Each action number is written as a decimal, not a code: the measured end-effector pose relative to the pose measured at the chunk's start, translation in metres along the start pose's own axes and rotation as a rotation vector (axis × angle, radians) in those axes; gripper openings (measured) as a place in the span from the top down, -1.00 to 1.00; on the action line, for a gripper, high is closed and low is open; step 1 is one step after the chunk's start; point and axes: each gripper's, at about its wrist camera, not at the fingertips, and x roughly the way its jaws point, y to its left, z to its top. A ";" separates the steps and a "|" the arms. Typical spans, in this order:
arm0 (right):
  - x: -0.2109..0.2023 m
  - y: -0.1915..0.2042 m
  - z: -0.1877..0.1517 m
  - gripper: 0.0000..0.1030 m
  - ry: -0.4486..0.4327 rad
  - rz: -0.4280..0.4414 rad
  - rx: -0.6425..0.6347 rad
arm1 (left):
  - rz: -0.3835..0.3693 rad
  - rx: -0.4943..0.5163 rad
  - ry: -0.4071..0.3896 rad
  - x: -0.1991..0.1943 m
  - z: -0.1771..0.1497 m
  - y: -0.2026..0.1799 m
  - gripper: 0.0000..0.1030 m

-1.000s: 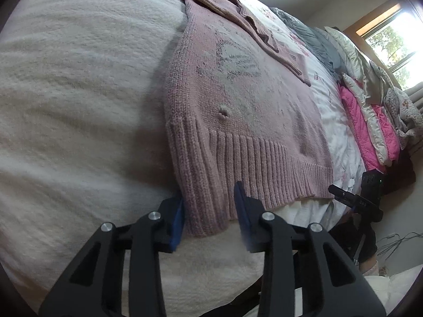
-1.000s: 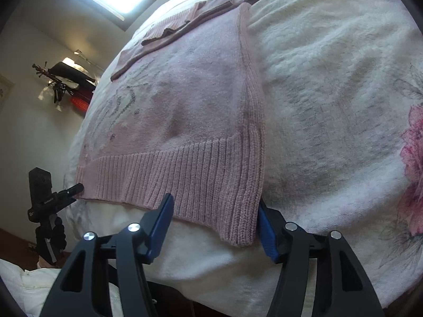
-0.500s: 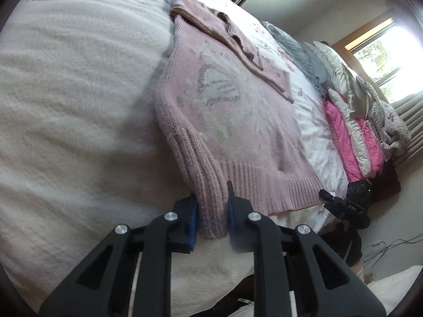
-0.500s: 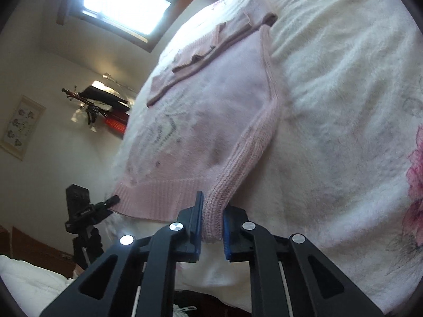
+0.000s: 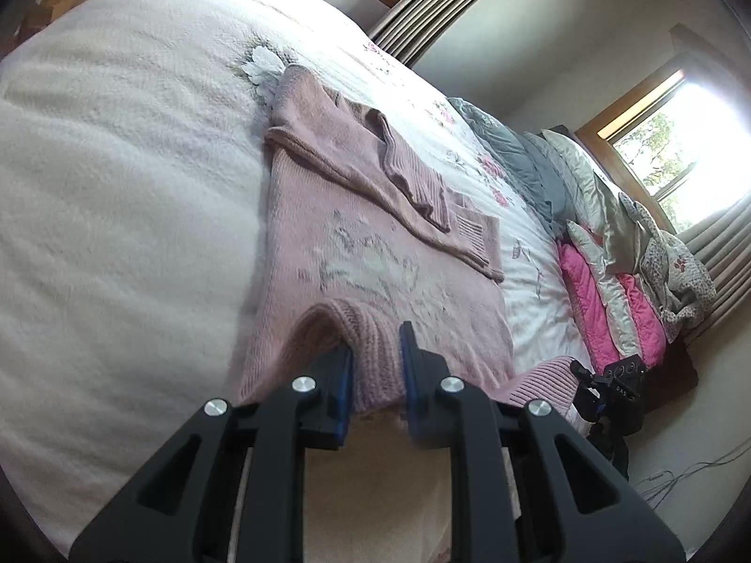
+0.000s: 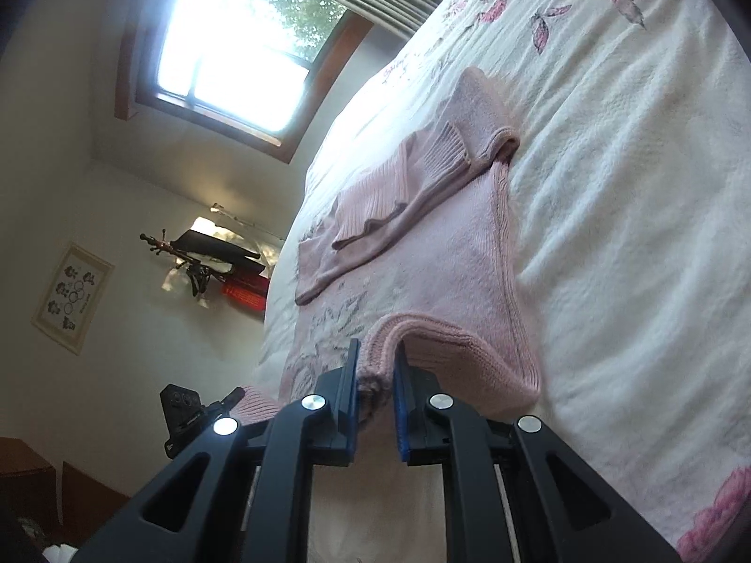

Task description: Fold small clothes

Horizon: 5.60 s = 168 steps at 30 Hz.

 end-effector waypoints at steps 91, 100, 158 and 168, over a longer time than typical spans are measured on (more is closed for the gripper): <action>0.053 0.094 0.126 0.81 0.017 -0.309 -0.560 | 0.054 0.332 -0.171 0.049 0.143 -0.072 0.85; 0.103 0.092 0.227 0.81 -0.022 -0.371 -0.493 | 0.135 0.329 -0.221 0.110 0.235 -0.072 0.85; 0.125 -0.025 0.091 0.83 0.285 -0.520 -0.274 | 0.301 0.191 0.133 0.130 0.091 0.031 0.69; 0.098 -0.011 0.123 -0.11 0.190 -0.428 -0.206 | 0.291 0.319 0.011 0.114 0.118 -0.037 0.09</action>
